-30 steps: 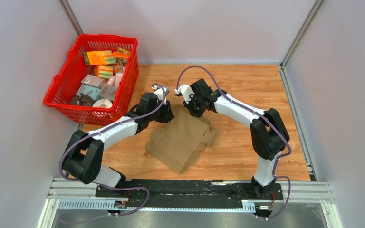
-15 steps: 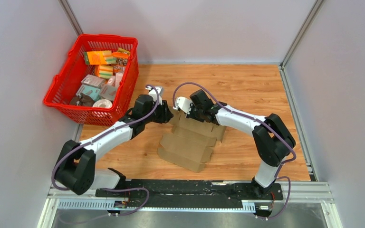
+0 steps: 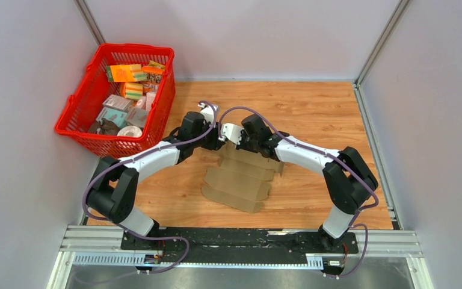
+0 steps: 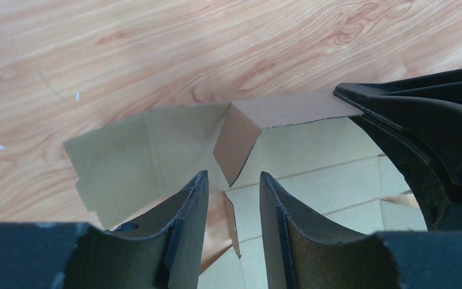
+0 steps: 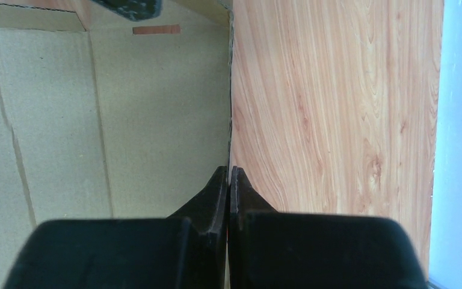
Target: Fold the paper box
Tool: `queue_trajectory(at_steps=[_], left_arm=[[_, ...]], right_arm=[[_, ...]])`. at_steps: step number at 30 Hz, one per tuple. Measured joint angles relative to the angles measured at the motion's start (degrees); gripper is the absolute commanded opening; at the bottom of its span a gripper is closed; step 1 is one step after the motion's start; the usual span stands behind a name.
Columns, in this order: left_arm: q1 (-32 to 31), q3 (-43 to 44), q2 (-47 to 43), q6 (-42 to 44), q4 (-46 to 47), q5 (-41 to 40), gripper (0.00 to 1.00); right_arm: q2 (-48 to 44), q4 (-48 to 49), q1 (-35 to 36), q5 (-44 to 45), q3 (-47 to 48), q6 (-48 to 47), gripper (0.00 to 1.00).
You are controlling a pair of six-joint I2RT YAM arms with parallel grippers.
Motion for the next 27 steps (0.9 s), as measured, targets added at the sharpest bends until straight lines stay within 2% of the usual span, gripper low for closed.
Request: queue_trajectory(at_steps=[7, 11, 13, 15, 16, 17, 19, 20, 26, 27], left_arm=[[-0.8, 3.8, 1.9, 5.0, -0.8, -0.7, 0.42], [-1.6, 5.3, 3.7, 6.6, -1.5, -1.1, 0.33], [-2.3, 5.7, 4.4, 7.5, -1.9, -2.2, 0.22], [-2.9, 5.8, 4.7, 8.0, -2.1, -3.9, 0.11], [-3.3, 5.8, 4.7, 8.0, -2.1, -5.2, 0.08], [-3.6, 5.8, 4.7, 8.1, -2.1, -6.4, 0.06], [-4.1, 5.6, 4.7, 8.1, -1.4, -8.8, 0.0], [-4.4, 5.4, 4.6, 8.0, -0.9, -10.0, 0.0], [-5.8, 0.9, 2.0, 5.4, 3.5, -15.5, 0.0], [-6.1, 0.3, 1.5, 4.6, 3.7, -16.4, 0.0]], right_arm=[[-0.6, 0.5, 0.0, -0.6, -0.1, -0.6, 0.0], [-1.0, 0.9, 0.0, -0.9, -0.2, -0.9, 0.02], [-1.4, 1.2, 0.0, -0.8, -0.5, -0.9, 0.03], [-1.7, 1.2, 0.0, -0.8, -0.8, -0.9, 0.1], [-1.8, 1.4, 0.0, -0.7, -0.9, -0.9, 0.13], [-2.0, 1.7, 0.1, -0.3, -1.1, -0.8, 0.23], [-2.4, 2.5, 0.2, 1.1, -1.3, 0.1, 0.35], [-2.5, 3.0, 0.3, 2.1, -1.6, 1.0, 0.43], [-6.3, 2.6, 0.7, 10.1, -2.3, 13.6, 0.62], [-8.0, 1.3, 0.8, 11.5, -2.3, 17.6, 0.73]])
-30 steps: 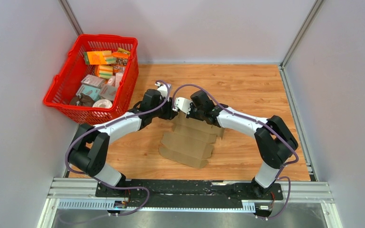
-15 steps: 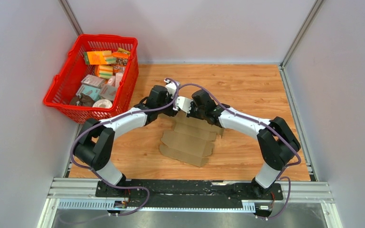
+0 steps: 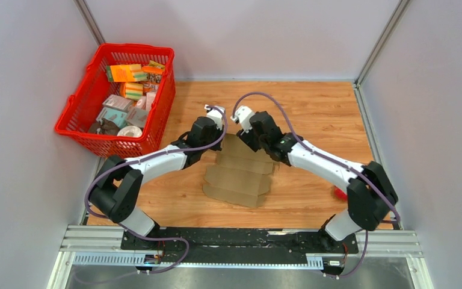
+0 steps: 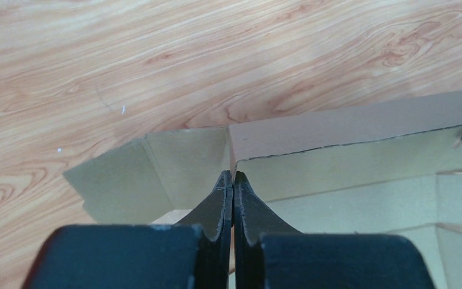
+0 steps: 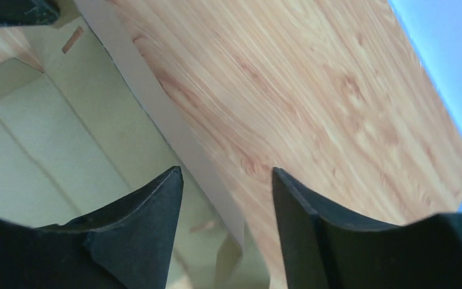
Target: Fold the paper box
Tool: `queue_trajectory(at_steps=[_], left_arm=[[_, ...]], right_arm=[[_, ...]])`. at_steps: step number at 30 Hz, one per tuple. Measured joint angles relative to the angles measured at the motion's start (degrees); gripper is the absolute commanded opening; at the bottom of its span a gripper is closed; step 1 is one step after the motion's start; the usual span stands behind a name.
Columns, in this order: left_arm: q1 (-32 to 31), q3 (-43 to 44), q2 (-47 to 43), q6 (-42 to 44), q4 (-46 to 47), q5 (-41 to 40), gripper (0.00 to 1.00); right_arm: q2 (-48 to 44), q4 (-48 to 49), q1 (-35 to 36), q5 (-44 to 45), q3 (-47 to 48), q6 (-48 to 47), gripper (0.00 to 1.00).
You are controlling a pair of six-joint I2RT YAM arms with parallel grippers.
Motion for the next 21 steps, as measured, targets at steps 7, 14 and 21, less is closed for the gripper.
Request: queue_trajectory(at_steps=[7, 14, 21], left_arm=[[-1.7, -0.8, -1.8, -4.9, 0.4, -6.1, 0.0], [-3.1, -1.2, -2.8, -11.1, 0.3, -13.5, 0.0], [-6.6, -1.6, -2.9, -14.2, 0.3, -20.0, 0.0]], right_arm=[[-11.8, -14.8, -0.1, 2.3, 5.5, 34.0, 0.92], [-11.3, -19.2, -0.1, -8.5, 8.9, 73.9, 0.91], [-7.9, -16.5, 0.3, -11.8, 1.3, 107.9, 0.76]])
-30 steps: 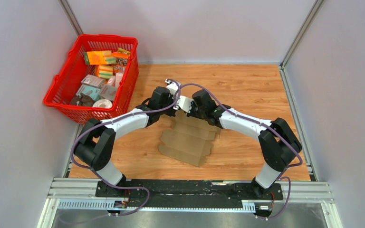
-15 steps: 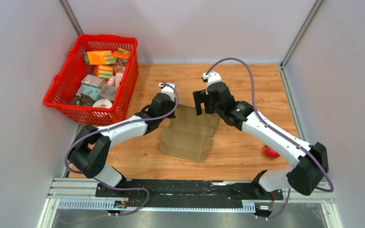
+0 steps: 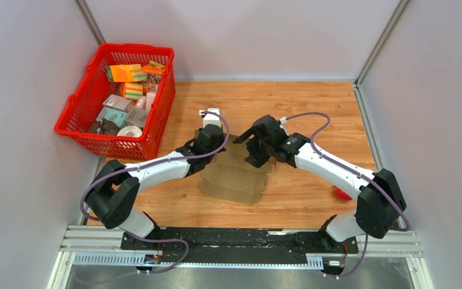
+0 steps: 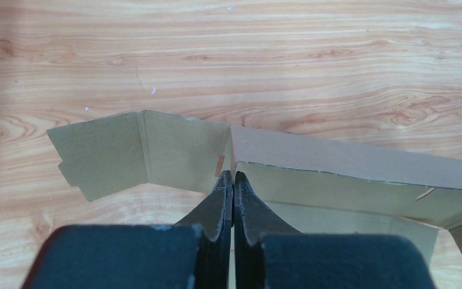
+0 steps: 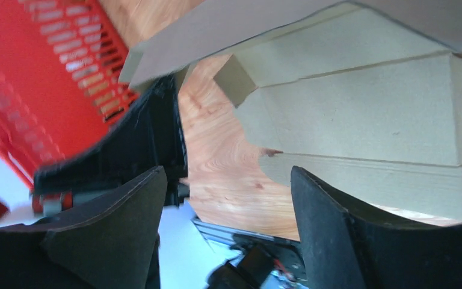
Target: Fold the paper box
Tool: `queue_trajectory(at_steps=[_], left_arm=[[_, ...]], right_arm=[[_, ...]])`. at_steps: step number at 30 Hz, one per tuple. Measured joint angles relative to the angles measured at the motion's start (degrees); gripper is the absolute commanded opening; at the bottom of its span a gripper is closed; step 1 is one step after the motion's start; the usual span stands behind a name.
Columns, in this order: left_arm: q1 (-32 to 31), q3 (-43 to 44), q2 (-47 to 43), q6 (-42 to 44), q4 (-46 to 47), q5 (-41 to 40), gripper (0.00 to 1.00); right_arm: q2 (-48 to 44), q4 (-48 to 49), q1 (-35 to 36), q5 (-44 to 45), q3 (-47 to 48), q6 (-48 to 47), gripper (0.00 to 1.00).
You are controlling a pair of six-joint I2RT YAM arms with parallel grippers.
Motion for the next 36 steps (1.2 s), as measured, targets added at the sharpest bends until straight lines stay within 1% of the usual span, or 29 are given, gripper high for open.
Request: queue_trajectory(at_steps=[5, 12, 14, 16, 21, 22, 25, 29, 32, 33, 36], left_arm=[[-1.2, -2.0, -1.1, -1.2, 0.1, -3.0, 0.0], [-1.2, -4.2, -2.6, -2.4, 1.0, -4.6, 0.0], [-1.3, -4.5, -3.0, -2.6, 1.4, -4.8, 0.0], [-1.3, -4.6, -3.2, -2.6, 1.9, -4.7, 0.0], [-1.3, -5.4, -3.4, -3.2, 3.3, -4.5, 0.0], [-1.3, -5.7, -3.4, -3.3, 3.6, -4.5, 0.0], [-1.4, -6.3, -3.4, -3.4, 4.0, -4.5, 0.0], [-1.4, -6.6, -3.6, -3.4, 4.2, -4.4, 0.0], [-1.5, -6.9, -4.0, -3.3, 4.7, -4.1, 0.0], [-1.5, -7.1, -4.0, -3.2, 4.9, -4.0, 0.0], [-1.6, -7.6, -4.4, -3.0, 5.4, -2.9, 0.0]], right_arm=[[1.7, 0.3, -0.9, 2.4, -1.0, 12.3, 0.73], [3.4, 1.0, -3.7, 5.0, -0.7, 19.1, 0.71], [4.7, 1.0, -4.4, 5.0, -0.5, 20.2, 0.67], [6.0, 0.9, -4.7, 5.3, -0.4, 20.9, 0.61], [8.7, 1.1, -5.2, 5.9, 1.8, 22.1, 0.54], [9.2, 1.4, -5.2, 6.0, 2.4, 22.4, 0.5], [10.4, 2.1, -5.2, 6.1, 3.6, 22.9, 0.42], [11.6, 3.3, -5.2, 6.1, 4.1, 23.7, 0.36], [12.7, 4.2, -5.2, 5.7, 4.1, 24.2, 0.29], [13.0, 4.4, -5.2, 5.6, 4.1, 24.3, 0.22], [13.6, 5.1, -5.2, 5.2, 4.1, 24.4, 0.1]])
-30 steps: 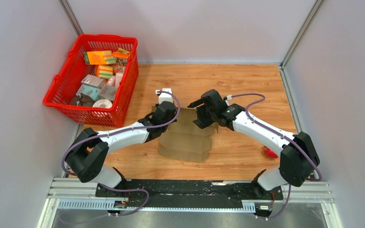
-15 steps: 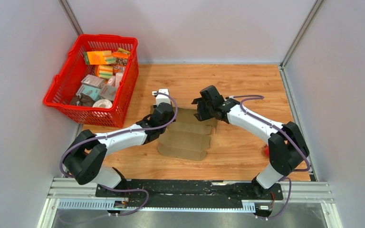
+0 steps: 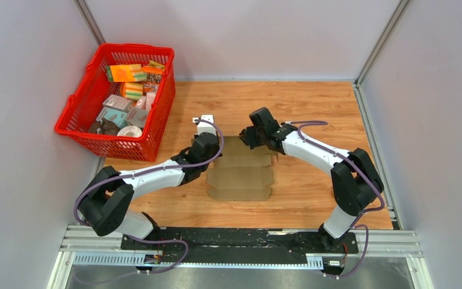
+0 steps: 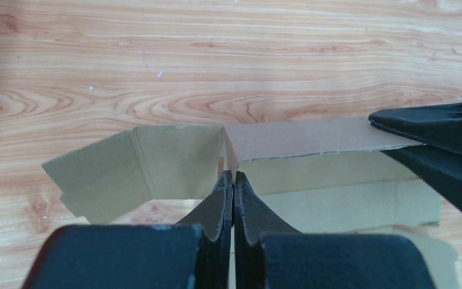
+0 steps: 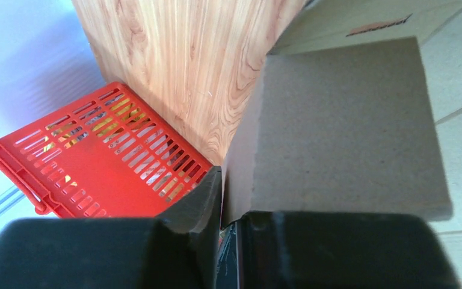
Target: Fold the paper box
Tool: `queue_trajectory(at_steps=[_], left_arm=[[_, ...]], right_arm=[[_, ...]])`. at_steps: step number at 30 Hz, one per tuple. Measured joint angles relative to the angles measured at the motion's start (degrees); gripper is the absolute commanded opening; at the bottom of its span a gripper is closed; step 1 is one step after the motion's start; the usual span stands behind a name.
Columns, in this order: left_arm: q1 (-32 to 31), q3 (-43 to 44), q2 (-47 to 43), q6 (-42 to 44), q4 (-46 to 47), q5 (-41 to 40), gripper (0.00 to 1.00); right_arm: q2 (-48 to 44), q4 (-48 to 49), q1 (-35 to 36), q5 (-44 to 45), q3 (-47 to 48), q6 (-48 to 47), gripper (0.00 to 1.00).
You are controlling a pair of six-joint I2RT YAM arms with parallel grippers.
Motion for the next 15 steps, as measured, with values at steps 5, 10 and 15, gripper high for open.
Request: queue_trajectory(at_steps=[5, 10, 15], left_arm=[[0.0, -1.8, -1.9, 1.7, 0.0, 2.7, 0.3], [-0.2, -6.8, -10.6, 4.2, -0.3, 8.9, 0.5], [-0.2, -8.9, -22.6, 6.0, -4.1, 12.4, 0.51]], right_arm=[[-0.2, 6.5, -0.7, -1.0, -3.3, -1.4, 0.04], [-1.1, 19.8, -3.1, -5.7, -13.1, -5.6, 0.0], [-1.1, 30.8, -6.8, -12.8, -19.5, -12.1, 0.0]])
